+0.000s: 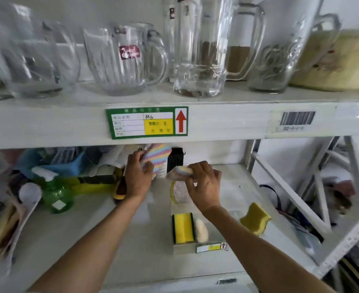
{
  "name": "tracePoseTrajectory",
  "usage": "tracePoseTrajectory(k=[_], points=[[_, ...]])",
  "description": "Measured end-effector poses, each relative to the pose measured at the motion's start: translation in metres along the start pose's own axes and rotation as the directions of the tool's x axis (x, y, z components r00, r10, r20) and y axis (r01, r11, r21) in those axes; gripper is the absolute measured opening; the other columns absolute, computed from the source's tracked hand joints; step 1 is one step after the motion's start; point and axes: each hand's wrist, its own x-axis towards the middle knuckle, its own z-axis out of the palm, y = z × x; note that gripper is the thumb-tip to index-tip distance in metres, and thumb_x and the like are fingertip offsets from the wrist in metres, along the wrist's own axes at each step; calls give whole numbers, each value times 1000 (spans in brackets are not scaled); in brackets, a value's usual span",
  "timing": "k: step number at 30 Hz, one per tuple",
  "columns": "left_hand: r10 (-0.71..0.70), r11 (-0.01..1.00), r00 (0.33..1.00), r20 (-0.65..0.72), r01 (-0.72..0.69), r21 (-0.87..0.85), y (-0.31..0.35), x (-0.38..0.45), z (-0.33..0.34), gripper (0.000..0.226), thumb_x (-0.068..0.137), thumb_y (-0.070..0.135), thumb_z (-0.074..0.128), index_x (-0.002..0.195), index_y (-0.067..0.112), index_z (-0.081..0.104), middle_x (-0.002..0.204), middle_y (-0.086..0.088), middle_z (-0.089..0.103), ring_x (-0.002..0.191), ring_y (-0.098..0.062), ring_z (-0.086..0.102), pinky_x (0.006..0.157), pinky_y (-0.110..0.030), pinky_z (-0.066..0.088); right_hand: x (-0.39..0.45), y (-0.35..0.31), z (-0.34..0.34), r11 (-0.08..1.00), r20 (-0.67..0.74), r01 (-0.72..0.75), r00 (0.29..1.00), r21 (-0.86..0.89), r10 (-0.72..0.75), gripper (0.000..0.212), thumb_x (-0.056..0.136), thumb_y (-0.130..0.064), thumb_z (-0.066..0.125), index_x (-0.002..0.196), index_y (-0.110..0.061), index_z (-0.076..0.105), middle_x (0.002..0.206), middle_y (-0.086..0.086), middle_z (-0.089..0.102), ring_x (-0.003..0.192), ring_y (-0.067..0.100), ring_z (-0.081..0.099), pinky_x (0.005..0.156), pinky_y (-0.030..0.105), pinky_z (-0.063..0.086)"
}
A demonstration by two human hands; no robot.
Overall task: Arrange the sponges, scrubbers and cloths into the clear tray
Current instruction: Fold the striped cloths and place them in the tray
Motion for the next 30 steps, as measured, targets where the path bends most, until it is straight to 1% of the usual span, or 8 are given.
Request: tracePoseTrajectory(k=[3,5,8,11,15,18,23,30], points=[[143,989,983,112,-146,19,31,1,33,34,82,0,58,114,8,62,114,-17,61,105,-28,59,85,-23,43,-4,40,-14,991,10,-28,1000,-135,30,25,73,-28,46,91,-23,62,91,-2,59,88,23,55,76,36,34],[207,976,947,246,-218,16,42,-1,55,39,80,-2,56,116,10,64,115,-14,62,107,-27,59,89,-27,45,-10,64,-19,980,36,-53,997,-189,61,30,73,-29,41,92,-23,64,92,0,60,88,26,56,76,37,36],[204,973,901,384,-229,20,55,-7,87,43,79,-6,54,118,9,62,115,-17,58,108,-27,57,90,-24,41,-14,92,-27,965,107,-63,990,-253,92,39,75,-32,36,96,-21,67,92,3,61,86,29,58,75,40,40],[152,976,871,468,-206,68,60,-16,115,42,76,-8,51,116,7,58,116,-16,59,109,-29,56,93,-30,42,-11,108,-32,955,208,-49,971,-294,114,41,76,-29,38,106,-19,64,95,3,62,90,30,58,77,40,40],[82,977,846,526,-173,126,56,-26,144,32,74,-3,55,103,10,55,108,-13,63,100,-31,60,83,-40,50,-5,115,-35,954,320,-33,938,-298,132,35,76,-20,56,111,-17,56,106,4,64,100,30,56,85,42,37],[-6,987,843,538,-82,140,53,-31,160,31,76,-5,52,102,12,58,109,-9,66,100,-29,60,83,-37,51,-2,117,-32,954,414,8,902,-298,122,37,81,-23,54,118,-21,54,119,2,62,111,26,52,93,42,32],[-106,987,827,552,20,160,46,-33,176,30,77,-7,50,97,11,63,105,-10,69,99,-27,62,84,-37,52,-2,124,-23,949,469,-10,867,-316,166,38,84,-26,52,122,-24,53,122,0,62,115,24,51,96,44,31],[-73,969,813,578,-80,235,37,-28,188,36,80,-4,51,110,11,66,121,-14,60,115,-29,55,98,-37,47,0,132,-12,939,441,-5,882,-345,167,43,89,-17,47,132,-22,50,126,6,53,117,27,48,98,42,35]])
